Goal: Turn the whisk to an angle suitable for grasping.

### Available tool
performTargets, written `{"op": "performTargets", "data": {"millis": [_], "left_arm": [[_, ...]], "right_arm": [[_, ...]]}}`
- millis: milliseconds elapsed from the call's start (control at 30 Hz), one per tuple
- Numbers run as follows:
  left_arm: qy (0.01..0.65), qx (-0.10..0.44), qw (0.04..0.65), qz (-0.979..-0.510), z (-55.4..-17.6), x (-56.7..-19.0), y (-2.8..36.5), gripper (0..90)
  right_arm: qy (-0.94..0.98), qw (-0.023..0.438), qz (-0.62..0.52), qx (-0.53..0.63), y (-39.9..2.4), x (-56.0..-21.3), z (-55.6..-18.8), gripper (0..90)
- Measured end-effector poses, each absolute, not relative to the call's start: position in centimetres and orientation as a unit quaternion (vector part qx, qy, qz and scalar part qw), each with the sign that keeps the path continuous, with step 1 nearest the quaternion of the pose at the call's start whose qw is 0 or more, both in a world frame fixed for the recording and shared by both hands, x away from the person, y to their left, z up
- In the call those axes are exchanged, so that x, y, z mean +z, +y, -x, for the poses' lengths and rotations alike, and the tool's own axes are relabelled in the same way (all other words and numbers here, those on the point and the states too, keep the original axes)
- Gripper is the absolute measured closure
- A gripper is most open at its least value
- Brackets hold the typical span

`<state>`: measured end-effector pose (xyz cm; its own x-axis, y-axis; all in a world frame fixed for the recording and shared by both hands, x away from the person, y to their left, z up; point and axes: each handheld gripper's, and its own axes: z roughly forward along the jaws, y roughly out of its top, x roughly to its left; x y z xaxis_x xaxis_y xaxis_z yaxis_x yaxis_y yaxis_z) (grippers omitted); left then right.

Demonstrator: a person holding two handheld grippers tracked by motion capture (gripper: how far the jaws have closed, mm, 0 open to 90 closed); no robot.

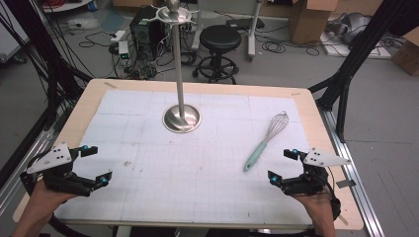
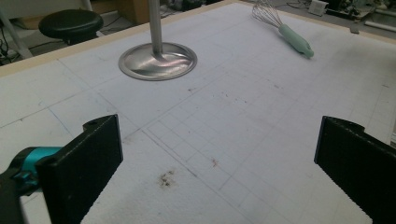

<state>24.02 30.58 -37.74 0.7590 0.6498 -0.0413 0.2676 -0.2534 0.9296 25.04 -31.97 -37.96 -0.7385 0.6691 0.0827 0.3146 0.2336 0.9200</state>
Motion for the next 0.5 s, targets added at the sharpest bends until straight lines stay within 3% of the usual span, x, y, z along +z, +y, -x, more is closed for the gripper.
{"op": "performTargets", "data": {"millis": [500], "left_arm": [[0.294, 0.181, 0.534, -0.772, -23.94, -37.64, 30.67, 1.7]], "right_arm": [[0.772, 0.172, -0.314, 0.526, -32.09, -37.34, -24.76, 3.0]]}}
